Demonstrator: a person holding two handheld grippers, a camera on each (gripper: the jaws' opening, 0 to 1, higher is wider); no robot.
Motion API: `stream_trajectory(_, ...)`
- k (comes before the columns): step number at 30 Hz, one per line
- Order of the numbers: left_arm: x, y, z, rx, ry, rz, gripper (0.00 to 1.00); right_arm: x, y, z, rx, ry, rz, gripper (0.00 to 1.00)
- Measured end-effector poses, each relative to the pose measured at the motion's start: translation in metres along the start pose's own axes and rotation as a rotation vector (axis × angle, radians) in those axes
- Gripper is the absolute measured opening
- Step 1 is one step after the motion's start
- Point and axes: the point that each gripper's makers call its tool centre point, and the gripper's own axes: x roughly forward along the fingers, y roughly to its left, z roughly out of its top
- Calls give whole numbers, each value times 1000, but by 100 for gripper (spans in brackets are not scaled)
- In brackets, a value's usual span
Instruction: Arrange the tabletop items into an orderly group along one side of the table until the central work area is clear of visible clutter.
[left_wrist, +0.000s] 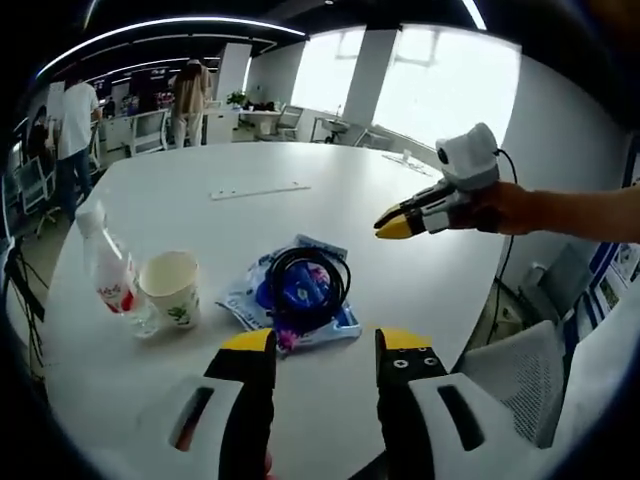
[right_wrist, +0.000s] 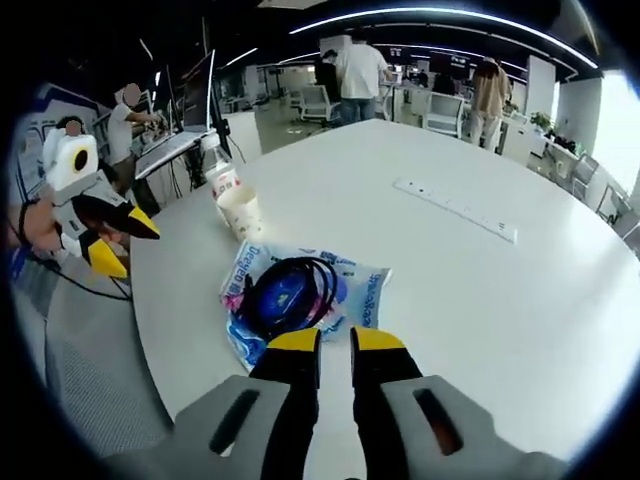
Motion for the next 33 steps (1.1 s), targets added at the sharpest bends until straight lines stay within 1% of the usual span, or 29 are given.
stream_trajectory(8, -1, 3, -2, -5, 4, 7, 40, 12, 4, 4, 18, 0, 23, 11)
stream_trajectory(12, -2, 3, -2, -6, 5, 11, 40, 20, 7, 8, 65, -8, 47, 15)
stream_trajectory(16, -4, 3, -2, -9, 3, 17, 40, 28, 10, 12, 90, -15, 63, 17)
stream_trajectory(19, -6, 4, -3, -4, 3, 20, 40, 35, 15, 14, 68, 4, 68, 20)
stream_trajectory(22, -8, 5, -3, -5, 2, 24, 40, 42, 16, 16, 72, 13, 78, 23)
stream_trajectory(24, -9, 5, -3, -6, 1, 26, 41, 46, 16, 15, 79, 32, 81, 26)
stream_trajectory(27, -10, 6, -4, -5, 1, 32, 41, 53, 17, 12, 66, 60, 76, 28)
stream_trajectory(33, -14, 10, -6, -12, 3, 38, 42, 65, 19, 5, 120, 99, 83, 30)
